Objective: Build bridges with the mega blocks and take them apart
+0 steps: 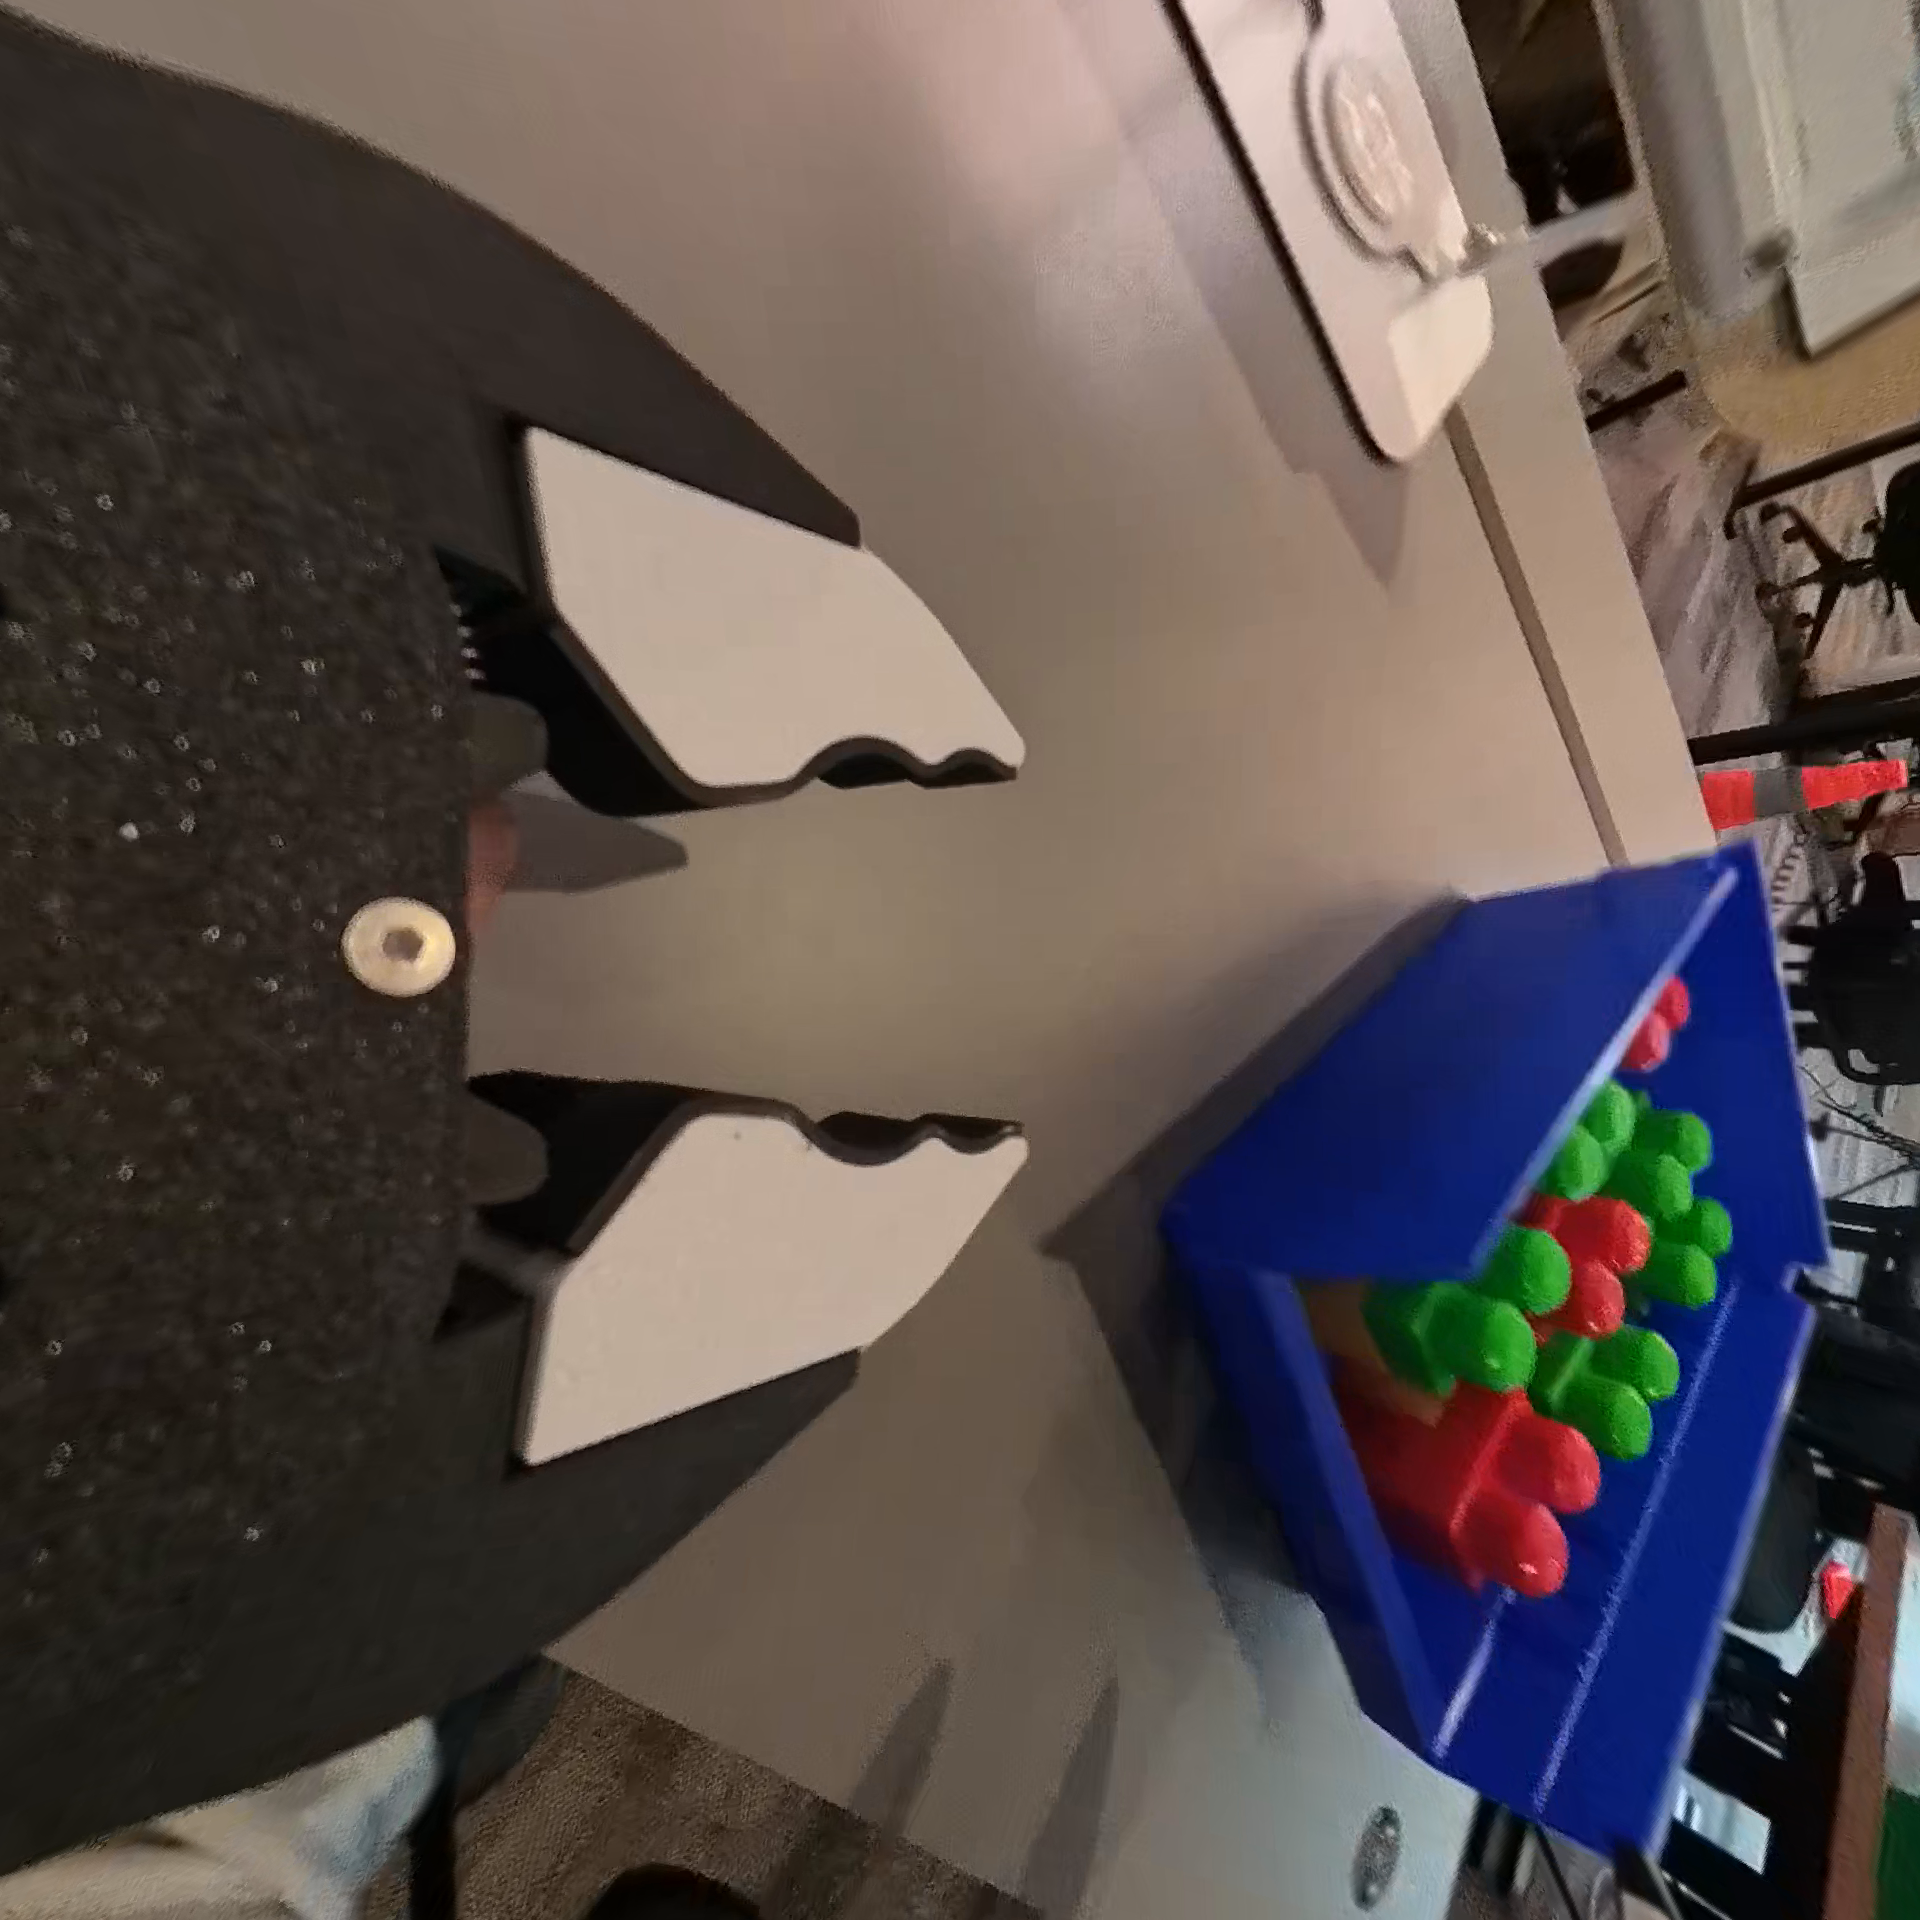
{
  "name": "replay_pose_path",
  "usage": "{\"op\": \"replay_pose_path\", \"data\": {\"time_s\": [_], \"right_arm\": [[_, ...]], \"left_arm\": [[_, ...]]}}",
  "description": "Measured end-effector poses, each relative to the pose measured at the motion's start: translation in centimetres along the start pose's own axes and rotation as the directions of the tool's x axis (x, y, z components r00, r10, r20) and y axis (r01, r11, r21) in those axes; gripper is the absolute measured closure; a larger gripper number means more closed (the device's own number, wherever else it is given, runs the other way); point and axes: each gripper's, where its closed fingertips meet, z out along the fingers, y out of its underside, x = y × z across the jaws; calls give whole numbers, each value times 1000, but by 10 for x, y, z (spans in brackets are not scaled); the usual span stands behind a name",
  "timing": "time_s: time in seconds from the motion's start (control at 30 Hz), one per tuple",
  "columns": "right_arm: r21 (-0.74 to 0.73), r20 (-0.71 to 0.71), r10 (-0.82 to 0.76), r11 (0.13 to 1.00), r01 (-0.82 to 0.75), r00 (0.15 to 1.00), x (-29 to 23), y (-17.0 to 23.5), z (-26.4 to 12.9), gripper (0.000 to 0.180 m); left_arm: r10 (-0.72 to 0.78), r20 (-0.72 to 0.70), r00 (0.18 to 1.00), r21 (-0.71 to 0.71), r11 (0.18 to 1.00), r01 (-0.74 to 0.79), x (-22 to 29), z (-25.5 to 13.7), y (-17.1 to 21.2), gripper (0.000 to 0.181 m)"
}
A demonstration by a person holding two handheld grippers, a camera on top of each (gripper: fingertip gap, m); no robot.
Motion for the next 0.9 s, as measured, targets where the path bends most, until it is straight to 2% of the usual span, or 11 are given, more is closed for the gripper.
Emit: {"op": "replay_pose_path", "data": {"time_s": [0.1, 0.17, 0.33, 0.47, 0.5, 0.53, 0.57, 0.6, 0.73, 0.9], "right_arm": [[57, -300, -51, 996, 71, 953, 69, -2, -23, 120], [23, -375, -41, 998, 53, 926, 95, 11, -23, 119], [7, -420, 28, 1000, -27, 907, 118, 19, -11, 122], [-34, -415, 60, 996, -81, 908, 125, 21, 12, 126], [-38, -419, 63, 995, -87, 906, 127, 21, 17, 132], [-45, -439, 58, 995, -86, 897, 132, 22, 21, 144], [-50, -463, 59, 994, -93, 884, 137, 23, 23, 168], [-43, -467, 73, 994, -105, 881, 140, 23, 25, 175], [-51, -483, 53, 995, -89, 874, 139, 22, 29, 176], [-58, -464, 42, 995, -78, 885, 125, 24, 34, 176]], "left_arm": [[-22, -35, 999, 7, 1000, 23, 41, 30, -21, 121], [-53, -14, 999, 33, 998, 53, 55, 50, -35, 120], [-169, 28, 985, 34, 985, 168, 72, 105, -55, 121], [-237, 112, 965, -12, 971, 240, 62, 139, -49, 132], [-264, 101, 959, -31, 963, 268, 64, 145, -45, 139], [-299, 70, 952, -49, 952, 303, 67, 148, -44, 146], [-339, 73, 938, -53, 938, 343, 66, 149, -43, 152], [-351, 89, 932, -51, 933, 356, 63, 148, -44, 162], [-250, 191, 949, -42, 964, 263, 53, 146, -47, 176], [-242, 206, 948, -28, 967, 253, 40, 134, -44, 177]]}}
